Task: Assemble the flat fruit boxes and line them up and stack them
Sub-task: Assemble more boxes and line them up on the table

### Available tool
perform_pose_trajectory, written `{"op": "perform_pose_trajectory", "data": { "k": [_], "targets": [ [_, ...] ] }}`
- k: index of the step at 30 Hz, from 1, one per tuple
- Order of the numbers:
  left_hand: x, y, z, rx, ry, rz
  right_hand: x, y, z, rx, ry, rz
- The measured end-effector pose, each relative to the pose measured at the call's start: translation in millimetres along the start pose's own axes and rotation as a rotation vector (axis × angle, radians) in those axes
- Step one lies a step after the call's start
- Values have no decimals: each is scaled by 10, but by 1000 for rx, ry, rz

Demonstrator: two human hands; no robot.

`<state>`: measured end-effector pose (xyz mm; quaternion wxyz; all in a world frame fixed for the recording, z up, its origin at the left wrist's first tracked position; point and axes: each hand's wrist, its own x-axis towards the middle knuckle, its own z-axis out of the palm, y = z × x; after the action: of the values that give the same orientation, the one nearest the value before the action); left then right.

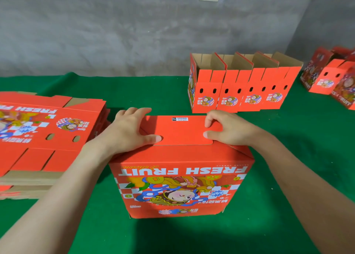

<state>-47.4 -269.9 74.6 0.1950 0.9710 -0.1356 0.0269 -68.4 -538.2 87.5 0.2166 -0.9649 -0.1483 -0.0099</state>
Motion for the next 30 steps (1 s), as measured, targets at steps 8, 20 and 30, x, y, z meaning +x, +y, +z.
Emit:
{"op": "perform_pose_trajectory", "data": {
  "k": [8,20,30],
  "targets": [
    [73,75,69,155,-45,-30,-1,12,133,-95,11,51],
    [20,149,142,210,31,-50,-74,2,273,-295,35,56],
    [-14,-106,-8,-273,132,-113,-75,124,206,-189,36,7]
  ]
}}
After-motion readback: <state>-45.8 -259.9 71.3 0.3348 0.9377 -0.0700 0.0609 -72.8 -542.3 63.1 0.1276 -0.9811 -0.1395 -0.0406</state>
